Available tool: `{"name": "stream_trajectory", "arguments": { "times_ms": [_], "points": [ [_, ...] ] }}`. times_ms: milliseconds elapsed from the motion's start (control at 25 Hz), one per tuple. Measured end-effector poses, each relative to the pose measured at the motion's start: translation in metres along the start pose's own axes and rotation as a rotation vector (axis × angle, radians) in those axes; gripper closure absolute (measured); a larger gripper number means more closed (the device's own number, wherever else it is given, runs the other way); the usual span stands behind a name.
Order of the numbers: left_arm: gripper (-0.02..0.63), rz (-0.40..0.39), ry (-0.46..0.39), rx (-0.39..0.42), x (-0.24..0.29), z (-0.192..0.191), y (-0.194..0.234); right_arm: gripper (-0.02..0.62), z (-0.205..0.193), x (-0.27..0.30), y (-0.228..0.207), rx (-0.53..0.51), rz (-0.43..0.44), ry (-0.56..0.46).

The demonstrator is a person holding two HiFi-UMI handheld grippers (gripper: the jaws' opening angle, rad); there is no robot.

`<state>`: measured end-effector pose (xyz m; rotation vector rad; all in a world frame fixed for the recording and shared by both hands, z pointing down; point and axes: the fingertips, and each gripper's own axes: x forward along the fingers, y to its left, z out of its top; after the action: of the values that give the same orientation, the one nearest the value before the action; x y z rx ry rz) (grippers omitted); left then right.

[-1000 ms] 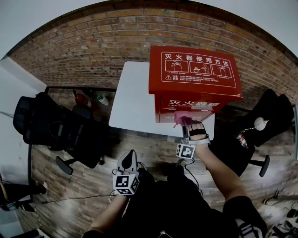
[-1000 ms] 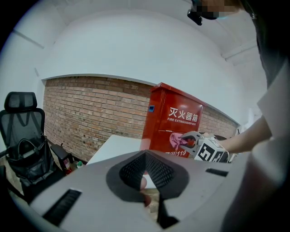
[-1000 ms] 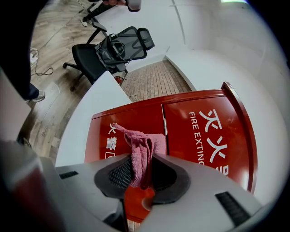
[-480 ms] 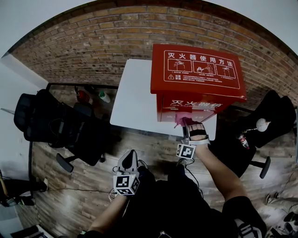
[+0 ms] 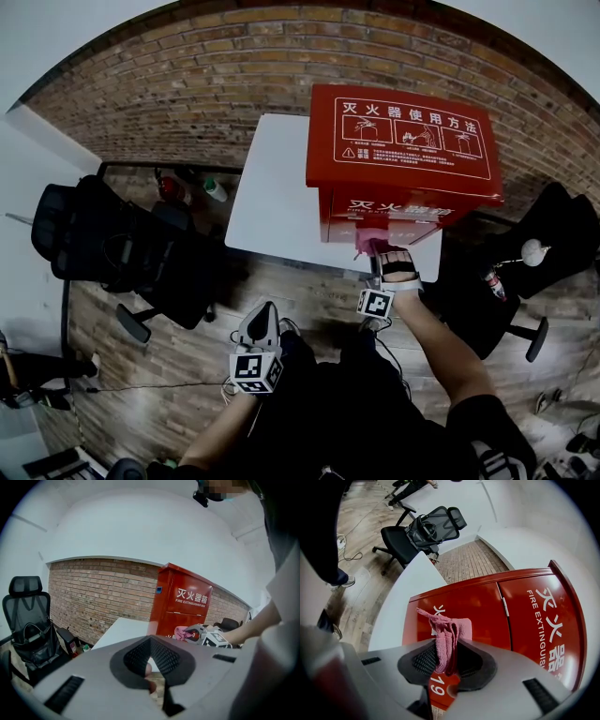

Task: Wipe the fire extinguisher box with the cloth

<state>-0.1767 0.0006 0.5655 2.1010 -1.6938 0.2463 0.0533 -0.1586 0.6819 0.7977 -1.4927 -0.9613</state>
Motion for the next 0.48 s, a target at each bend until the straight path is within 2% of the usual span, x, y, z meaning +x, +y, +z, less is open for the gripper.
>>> {"name": "stream_trajectory", "arguments": {
  "times_ms": [280,480],
  "points": [
    [0.572,0.007,0.006,0.023,0.0,-0.001,-0.001,0.492,0.0,0.009,0.016,0.01,0.027,0.001],
    [0.572,0.014,0.011,0.015,-0.001,-0.003,-0.001,0.492,-0.001,0.015,0.034,0.02,0.078,-0.003]
  ]
}}
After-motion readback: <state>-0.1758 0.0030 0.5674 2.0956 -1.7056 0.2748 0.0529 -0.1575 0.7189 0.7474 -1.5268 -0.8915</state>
